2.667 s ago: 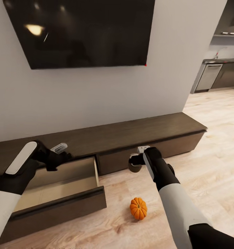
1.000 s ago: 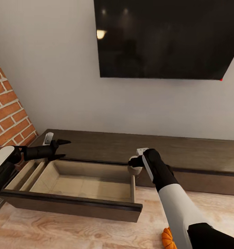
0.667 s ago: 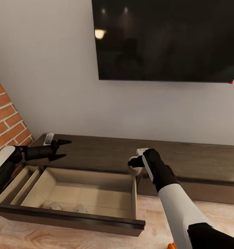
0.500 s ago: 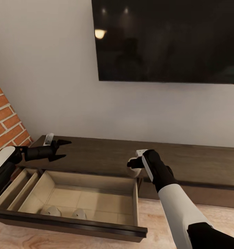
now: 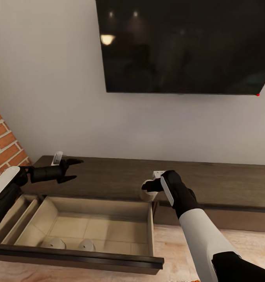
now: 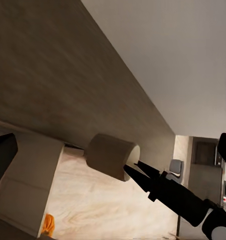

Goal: Place each of the two pumpkins and all three candles from the living room inside a cabinet in the living room (use any cabinet), then make sure every cabinet is closed, and position the cauldron so it is next to a table in the living room.

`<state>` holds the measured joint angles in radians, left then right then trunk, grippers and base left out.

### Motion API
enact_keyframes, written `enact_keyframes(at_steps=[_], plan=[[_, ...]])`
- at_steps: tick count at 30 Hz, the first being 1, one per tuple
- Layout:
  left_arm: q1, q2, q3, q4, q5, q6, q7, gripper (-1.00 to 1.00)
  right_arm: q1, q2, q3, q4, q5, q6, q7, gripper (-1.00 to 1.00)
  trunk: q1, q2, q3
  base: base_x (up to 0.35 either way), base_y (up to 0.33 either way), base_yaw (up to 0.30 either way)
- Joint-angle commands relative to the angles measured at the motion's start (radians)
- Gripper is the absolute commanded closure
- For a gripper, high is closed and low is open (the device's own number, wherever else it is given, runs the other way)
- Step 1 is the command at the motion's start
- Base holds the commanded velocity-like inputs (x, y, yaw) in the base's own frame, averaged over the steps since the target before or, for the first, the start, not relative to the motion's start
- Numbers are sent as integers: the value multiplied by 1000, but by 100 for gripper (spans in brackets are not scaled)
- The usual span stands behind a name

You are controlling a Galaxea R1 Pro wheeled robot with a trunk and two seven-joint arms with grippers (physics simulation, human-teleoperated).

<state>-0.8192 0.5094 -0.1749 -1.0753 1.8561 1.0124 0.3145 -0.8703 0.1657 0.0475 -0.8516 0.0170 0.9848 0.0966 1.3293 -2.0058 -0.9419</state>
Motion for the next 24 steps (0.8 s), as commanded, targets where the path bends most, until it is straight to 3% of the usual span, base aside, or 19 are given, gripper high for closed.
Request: enact_keyframes(at_steps=[1, 7, 24], plan=[[0, 0, 0, 0, 0, 0, 0, -100, 0, 0, 0, 0, 0, 0, 0, 100, 0, 0, 1, 0, 6, -242], [0, -1, 0, -2, 0, 0, 0, -100, 0, 0, 0, 0, 0, 0, 0, 100, 0, 0, 5, 0, 126, -161], [0, -2, 0, -1, 0, 0, 0, -100, 1, 0, 0, 0, 0, 0, 0, 100, 0, 0, 5, 0, 82, -5]])
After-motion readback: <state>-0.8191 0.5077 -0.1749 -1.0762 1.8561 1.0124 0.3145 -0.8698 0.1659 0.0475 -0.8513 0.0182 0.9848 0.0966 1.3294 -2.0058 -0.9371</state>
